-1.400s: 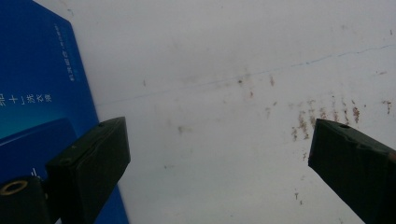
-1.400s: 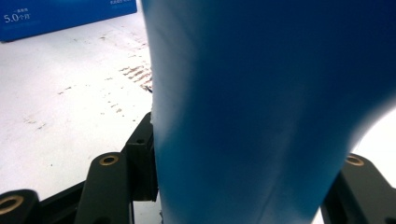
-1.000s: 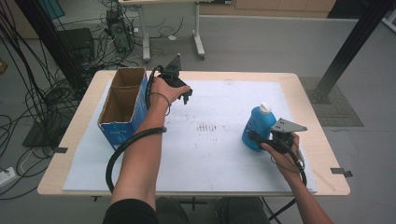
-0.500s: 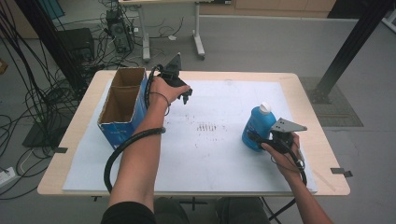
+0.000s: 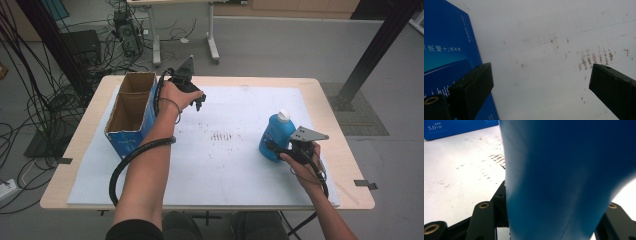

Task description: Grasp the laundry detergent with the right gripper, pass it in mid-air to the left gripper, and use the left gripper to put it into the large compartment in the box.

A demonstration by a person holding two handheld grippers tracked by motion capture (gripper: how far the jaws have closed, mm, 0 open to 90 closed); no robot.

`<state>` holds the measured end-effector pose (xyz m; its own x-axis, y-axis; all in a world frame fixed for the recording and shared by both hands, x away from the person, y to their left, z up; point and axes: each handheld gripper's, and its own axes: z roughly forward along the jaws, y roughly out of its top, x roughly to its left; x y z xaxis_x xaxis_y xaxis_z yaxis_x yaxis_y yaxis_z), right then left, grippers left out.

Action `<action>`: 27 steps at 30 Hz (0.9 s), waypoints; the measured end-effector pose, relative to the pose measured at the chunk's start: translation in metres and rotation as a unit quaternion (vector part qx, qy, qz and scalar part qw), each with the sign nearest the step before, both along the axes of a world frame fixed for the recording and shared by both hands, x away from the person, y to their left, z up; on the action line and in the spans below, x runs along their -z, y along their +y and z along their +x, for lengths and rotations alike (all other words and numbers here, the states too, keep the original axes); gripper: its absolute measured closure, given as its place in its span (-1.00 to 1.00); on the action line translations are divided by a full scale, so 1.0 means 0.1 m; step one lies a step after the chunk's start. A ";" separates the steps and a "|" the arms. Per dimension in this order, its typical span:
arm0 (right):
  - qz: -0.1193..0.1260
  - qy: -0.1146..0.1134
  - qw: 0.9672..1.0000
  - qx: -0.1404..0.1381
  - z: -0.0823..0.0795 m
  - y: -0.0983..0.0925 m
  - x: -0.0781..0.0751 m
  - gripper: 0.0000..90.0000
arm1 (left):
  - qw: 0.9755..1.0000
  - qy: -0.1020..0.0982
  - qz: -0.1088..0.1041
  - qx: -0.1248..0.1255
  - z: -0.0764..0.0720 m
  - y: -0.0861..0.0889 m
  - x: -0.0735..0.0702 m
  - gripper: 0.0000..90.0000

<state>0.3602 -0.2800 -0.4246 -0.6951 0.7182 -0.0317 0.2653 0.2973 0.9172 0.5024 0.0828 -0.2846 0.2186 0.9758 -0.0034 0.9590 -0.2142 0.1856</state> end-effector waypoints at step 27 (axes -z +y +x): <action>0.000 -0.004 1.000 0.001 0.00 0.00 0.01 -0.06 | 1.000 -0.003 0.005 0.002 -0.03 0.02 -0.07 -0.87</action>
